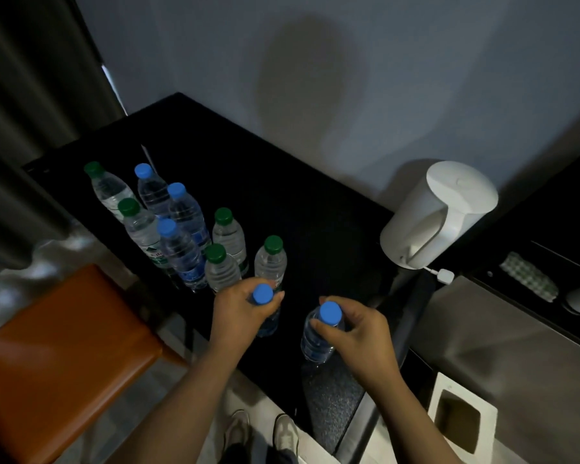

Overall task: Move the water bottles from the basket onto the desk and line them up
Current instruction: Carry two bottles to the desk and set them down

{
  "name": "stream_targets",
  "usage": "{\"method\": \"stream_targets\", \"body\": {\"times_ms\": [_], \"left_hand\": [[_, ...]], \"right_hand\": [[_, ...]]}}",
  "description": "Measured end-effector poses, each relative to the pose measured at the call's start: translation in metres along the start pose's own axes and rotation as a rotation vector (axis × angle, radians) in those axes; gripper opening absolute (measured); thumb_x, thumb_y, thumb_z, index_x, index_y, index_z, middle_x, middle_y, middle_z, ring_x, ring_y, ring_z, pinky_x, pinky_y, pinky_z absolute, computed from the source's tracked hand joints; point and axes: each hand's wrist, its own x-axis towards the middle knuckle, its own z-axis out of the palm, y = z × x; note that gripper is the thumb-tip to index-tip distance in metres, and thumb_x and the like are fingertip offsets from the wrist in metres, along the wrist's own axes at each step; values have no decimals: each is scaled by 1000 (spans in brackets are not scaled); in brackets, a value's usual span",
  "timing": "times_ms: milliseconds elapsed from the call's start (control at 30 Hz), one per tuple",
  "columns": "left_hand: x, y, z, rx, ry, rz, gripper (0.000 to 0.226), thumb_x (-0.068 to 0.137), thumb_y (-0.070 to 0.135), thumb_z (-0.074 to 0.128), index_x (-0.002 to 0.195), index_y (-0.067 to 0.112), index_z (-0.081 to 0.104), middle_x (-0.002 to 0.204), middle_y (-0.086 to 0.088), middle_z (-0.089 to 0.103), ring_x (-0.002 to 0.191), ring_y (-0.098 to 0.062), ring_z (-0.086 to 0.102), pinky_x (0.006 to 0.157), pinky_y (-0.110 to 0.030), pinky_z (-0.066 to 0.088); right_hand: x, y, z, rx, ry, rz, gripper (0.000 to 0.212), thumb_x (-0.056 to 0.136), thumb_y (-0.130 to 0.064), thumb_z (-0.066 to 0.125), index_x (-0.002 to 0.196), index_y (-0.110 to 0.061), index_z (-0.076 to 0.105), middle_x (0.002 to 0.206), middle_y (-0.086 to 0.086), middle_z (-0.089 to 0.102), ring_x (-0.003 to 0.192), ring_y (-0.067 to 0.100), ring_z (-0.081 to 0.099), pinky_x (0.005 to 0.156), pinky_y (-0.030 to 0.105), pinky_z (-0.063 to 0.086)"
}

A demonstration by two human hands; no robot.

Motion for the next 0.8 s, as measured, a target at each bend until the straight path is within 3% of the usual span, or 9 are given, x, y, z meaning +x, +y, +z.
{"method": "stream_targets", "body": {"times_ms": [200,367,500,633,800], "left_hand": [[16,-2,-1,19,-29,9,19,75,21,78,81,5,70,79,-8,72,78,-20,67,70,-34,53],[17,-7,-2,22,-7,16,15,77,21,77,81,9,69,79,-3,71,78,-15,65,66,-25,51],[16,-8,-2,-9,-15,-11,15,77,20,77,81,9,68,80,-5,70,79,-17,65,69,-32,53],[19,-8,-4,0,-35,9,13,77,19,76,82,11,68,80,-2,70,78,-14,65,65,-17,48],[21,-5,-5,38,-45,17,15,77,19,77,83,9,68,81,-4,70,79,-18,65,72,-37,55]], "right_hand": [[4,2,6,-40,20,33,38,74,-14,80,91,-44,63,88,-29,69,90,-10,64,72,5,48],[11,9,13,-80,58,66,32,76,-18,79,99,-35,66,95,-21,68,93,-8,63,76,8,50],[17,15,20,-85,73,90,32,77,-18,78,107,-24,67,98,-20,66,95,-13,61,75,5,48],[20,14,20,-91,81,105,29,78,-16,77,103,-26,66,94,-21,66,93,-12,61,73,5,48],[21,8,16,-180,95,112,29,78,-18,77,105,-21,67,98,-14,67,89,-7,63,75,11,52]]}}
